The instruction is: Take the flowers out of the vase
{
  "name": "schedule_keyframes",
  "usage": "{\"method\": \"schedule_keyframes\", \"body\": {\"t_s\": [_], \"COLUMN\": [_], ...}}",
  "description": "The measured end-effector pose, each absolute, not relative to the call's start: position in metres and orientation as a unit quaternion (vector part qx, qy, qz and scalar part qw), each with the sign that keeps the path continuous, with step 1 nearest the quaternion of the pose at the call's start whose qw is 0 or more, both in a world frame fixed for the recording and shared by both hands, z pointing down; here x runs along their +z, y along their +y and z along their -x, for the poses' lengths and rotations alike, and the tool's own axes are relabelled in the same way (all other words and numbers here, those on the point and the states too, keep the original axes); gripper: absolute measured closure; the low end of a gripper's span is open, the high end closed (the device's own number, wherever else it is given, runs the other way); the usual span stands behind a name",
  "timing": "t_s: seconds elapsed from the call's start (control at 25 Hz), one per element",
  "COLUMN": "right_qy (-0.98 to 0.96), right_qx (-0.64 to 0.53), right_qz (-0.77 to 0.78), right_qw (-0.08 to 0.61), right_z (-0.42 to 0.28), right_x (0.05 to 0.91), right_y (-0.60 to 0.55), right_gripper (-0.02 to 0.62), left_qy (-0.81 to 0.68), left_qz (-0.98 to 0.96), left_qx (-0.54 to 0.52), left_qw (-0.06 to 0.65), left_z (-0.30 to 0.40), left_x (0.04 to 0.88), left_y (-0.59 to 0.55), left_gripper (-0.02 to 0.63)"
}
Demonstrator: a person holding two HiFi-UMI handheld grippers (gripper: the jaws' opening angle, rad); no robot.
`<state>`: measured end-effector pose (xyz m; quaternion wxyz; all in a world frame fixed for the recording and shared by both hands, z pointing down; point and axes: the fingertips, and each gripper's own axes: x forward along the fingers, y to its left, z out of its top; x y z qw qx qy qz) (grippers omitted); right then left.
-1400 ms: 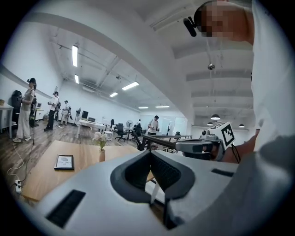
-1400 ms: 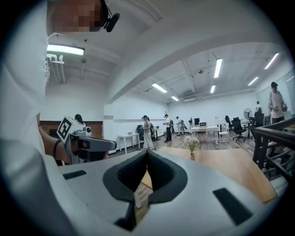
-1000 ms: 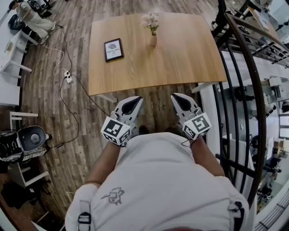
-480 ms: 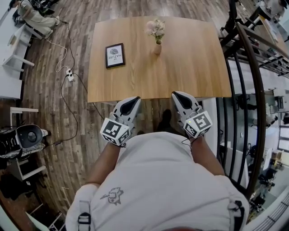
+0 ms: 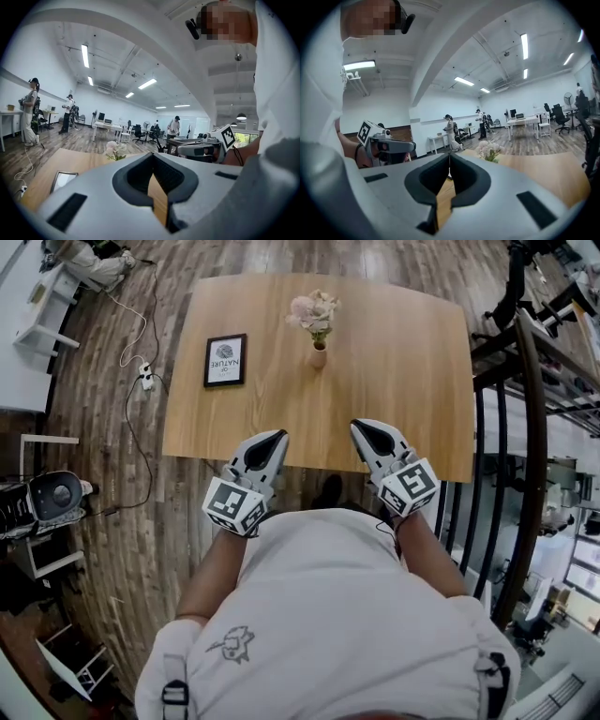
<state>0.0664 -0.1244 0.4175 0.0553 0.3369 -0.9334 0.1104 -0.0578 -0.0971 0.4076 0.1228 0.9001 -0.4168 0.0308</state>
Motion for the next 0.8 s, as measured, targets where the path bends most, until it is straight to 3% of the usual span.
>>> {"method": "schedule_keyframes", "body": {"t_s": [0.28, 0.8], "right_qy": [-0.938, -0.931], "right_qx": [0.108, 0.124], "right_qz": [-0.326, -0.327], "right_qw": [0.044, 0.1], "right_z": [-0.096, -0.064], "right_x": [0.414, 0.453], "right_y": [-0.176, -0.245], "right_gripper": [0.585, 0.51], "left_qy": [-0.448, -0.445], "left_qz": [-0.887, -0.885], "left_qx": [0.033, 0.032], "left_qw": [0.105, 0.133], "left_z": [0.036, 0.052], "left_x": [0.394, 0.42], "left_y": [-0.137, -0.202], "left_gripper": [0.601, 0.601]}}
